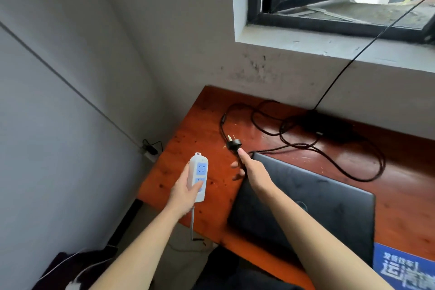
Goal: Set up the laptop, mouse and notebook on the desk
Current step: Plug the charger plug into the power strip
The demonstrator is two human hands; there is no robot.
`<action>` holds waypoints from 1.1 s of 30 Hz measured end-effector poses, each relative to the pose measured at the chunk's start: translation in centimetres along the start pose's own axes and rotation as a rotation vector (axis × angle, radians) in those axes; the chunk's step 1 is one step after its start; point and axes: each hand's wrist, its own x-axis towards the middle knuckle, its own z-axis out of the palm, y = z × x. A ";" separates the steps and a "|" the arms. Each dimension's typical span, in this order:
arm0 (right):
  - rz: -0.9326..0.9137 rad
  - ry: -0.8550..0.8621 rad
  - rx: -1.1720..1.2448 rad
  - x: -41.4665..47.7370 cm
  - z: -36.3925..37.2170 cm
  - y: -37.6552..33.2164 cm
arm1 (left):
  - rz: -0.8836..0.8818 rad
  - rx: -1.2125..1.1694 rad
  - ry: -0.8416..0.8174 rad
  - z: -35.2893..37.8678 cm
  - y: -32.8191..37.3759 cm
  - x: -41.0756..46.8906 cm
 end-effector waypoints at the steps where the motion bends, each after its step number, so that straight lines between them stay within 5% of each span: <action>1: -0.004 -0.003 -0.034 -0.1 -0.1 0.0 | 0.009 -0.001 -0.010 0.1 -0.1 -0.4; 12: -0.074 -0.312 -0.218 -2.6 0.9 0.7 | 0.186 0.082 0.075 -1.0 0.1 -1.7; 21: -0.008 -0.147 -0.212 -3.2 1.9 0.9 | 0.227 0.187 0.041 -1.7 1.6 -0.2; 33: -0.337 0.146 -0.554 -3.0 4.5 0.9 | 0.271 0.245 -0.023 -3.7 1.9 1.6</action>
